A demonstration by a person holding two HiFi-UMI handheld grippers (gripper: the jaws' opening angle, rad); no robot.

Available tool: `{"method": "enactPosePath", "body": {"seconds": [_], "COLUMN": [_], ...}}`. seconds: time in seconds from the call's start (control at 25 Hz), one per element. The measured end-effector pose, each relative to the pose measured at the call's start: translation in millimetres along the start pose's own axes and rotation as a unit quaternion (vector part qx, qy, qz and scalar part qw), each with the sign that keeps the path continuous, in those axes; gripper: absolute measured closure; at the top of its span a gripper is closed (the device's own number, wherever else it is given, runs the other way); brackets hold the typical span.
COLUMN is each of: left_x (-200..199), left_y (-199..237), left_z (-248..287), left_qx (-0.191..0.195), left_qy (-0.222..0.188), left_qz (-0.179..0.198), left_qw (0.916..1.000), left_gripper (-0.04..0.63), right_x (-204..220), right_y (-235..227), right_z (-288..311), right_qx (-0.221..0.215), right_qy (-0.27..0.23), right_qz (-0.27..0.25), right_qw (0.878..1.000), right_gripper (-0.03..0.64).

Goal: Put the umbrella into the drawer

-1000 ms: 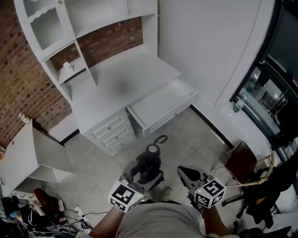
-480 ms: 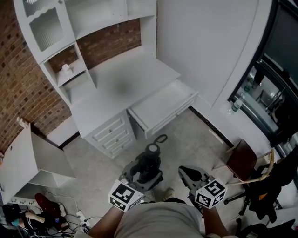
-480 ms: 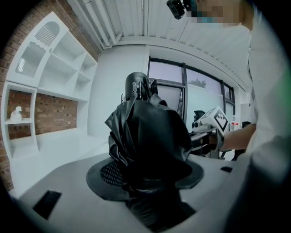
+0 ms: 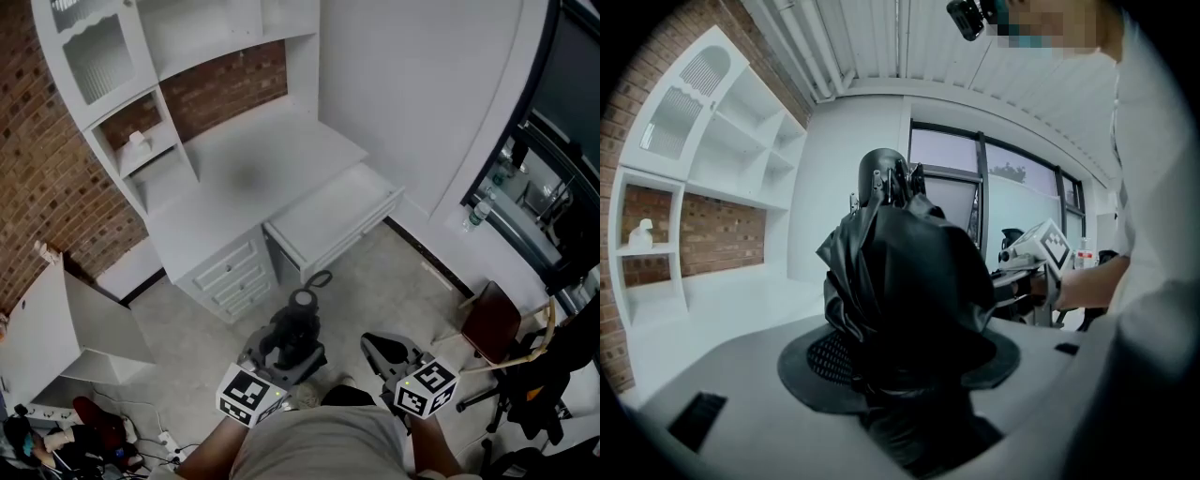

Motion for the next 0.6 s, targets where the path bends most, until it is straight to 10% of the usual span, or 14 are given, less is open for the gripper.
{"method": "enactPosePath", "body": {"seconds": [0.6], "left_x": [-4.8], "left_y": [25.5], "left_z": [11.0], "left_qx": [0.004], "left_qy": [-0.008], "left_qz": [-0.013], "left_qw": [0.9999], "left_gripper": [0.33], "right_x": [-14.4], "right_y": [-19.4], "right_z": [20.4], "right_qx": [0.004], "right_qy": [-0.004], "right_qz": [-0.005], "right_qw": [1.0], "right_gripper": [0.589]}}
Point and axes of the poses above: the fingertips, and each gripper's own axes: z forward along the fingers, y to its left, x out of its underside, the point moved 6 cm from there along -z, backward along the fingers
